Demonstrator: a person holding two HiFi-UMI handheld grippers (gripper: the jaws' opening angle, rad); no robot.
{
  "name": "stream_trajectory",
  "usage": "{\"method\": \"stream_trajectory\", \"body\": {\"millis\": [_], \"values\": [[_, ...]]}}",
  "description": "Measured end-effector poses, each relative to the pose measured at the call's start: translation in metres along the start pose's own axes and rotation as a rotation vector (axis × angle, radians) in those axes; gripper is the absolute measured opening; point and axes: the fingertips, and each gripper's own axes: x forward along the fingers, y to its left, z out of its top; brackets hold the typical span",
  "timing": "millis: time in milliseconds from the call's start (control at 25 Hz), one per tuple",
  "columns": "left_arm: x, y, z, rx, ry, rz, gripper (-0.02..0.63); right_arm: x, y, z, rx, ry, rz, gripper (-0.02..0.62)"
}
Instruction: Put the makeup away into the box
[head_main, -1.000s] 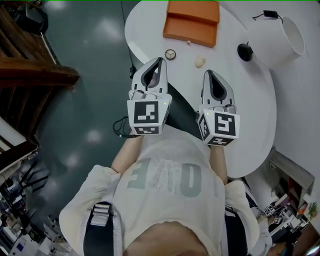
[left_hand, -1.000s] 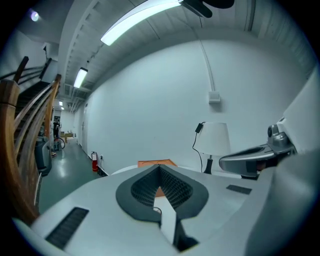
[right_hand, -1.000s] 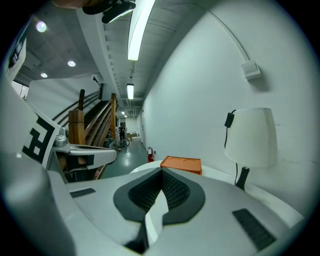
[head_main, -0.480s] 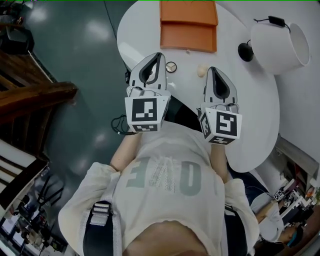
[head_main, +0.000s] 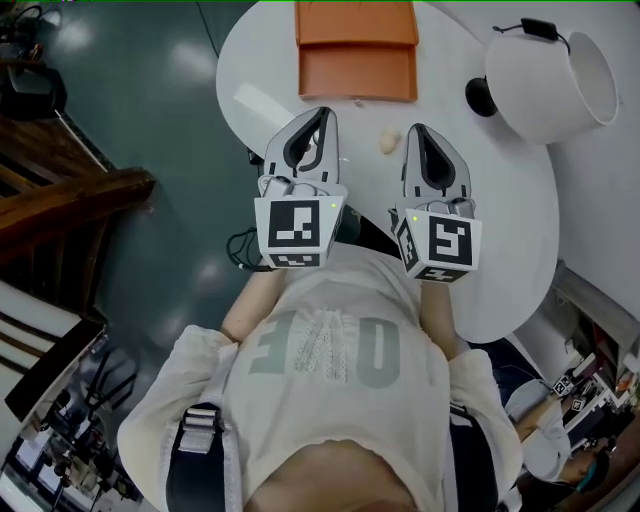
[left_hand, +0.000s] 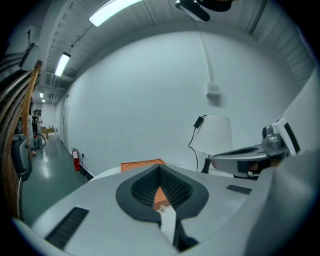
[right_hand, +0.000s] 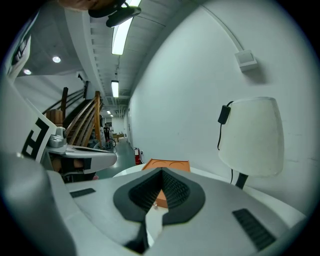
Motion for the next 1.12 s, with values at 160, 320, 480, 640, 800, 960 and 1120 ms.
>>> {"method": "stream_trajectory", "body": {"millis": [160, 320, 480, 640, 800, 960, 1120], "values": [[0.012, -0.023, 0.001, 0.015, 0.003, -0.072, 0.008, -0.007, -0.017, -0.003, 0.008, -0.002, -0.038, 0.005], [0.029, -0.073, -0.016, 0.070, 0.069, -0.254, 0.033, -0.027, -0.048, -0.014, 0.018, 0.009, -0.125, 0.005], [0.037, -0.141, -0.048, 0.235, 0.161, -0.526, 0.159, -0.056, -0.083, -0.029, 0.056, 0.024, -0.237, 0.005], [0.030, -0.204, -0.104, 0.534, 0.267, -0.854, 0.196, -0.089, -0.116, -0.049, 0.088, 0.057, -0.348, 0.005], [0.021, -0.256, -0.167, 0.808, 0.370, -1.142, 0.206, -0.133, -0.155, -0.083, 0.142, 0.101, -0.452, 0.005], [0.017, -0.276, -0.210, 1.084, 0.439, -1.325, 0.210, -0.159, -0.173, -0.104, 0.166, 0.126, -0.501, 0.005], [0.012, -0.278, -0.246, 1.357, 0.495, -1.482, 0.210, -0.178, -0.180, -0.123, 0.202, 0.151, -0.542, 0.005]]}}
